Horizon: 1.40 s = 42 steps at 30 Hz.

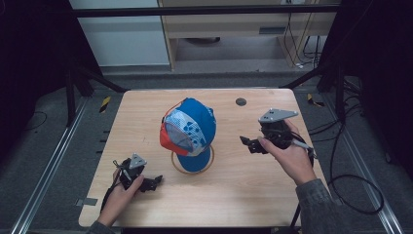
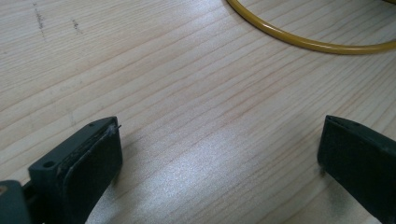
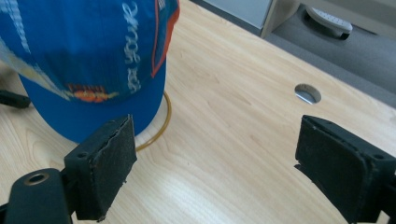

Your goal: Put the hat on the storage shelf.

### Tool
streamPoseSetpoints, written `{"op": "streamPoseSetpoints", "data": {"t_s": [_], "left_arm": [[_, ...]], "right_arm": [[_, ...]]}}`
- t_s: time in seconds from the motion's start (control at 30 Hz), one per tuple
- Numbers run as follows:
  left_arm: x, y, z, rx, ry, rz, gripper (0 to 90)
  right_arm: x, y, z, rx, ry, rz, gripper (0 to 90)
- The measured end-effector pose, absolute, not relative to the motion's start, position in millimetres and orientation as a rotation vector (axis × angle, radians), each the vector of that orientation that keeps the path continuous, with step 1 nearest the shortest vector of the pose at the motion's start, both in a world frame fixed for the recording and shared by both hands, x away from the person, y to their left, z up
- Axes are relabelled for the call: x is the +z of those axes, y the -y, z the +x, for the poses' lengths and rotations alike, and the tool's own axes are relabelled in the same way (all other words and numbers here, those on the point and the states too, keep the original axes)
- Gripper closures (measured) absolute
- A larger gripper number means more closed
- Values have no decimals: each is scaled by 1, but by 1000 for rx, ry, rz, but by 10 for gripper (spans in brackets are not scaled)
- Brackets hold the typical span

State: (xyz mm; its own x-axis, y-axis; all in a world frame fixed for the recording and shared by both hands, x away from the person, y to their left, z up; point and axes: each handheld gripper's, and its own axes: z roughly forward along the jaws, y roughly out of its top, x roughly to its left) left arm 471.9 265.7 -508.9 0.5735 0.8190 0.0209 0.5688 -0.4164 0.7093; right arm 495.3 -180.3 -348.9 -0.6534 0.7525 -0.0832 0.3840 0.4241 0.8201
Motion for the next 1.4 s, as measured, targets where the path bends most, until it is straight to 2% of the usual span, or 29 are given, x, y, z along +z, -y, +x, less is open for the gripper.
{"op": "streamPoseSetpoints", "data": {"t_s": [1.4], "left_arm": [[-509,-266,472,484,-1102,2140,0]], "right_arm": [[-462,205,487,1026,-2349,1131,124]]}}
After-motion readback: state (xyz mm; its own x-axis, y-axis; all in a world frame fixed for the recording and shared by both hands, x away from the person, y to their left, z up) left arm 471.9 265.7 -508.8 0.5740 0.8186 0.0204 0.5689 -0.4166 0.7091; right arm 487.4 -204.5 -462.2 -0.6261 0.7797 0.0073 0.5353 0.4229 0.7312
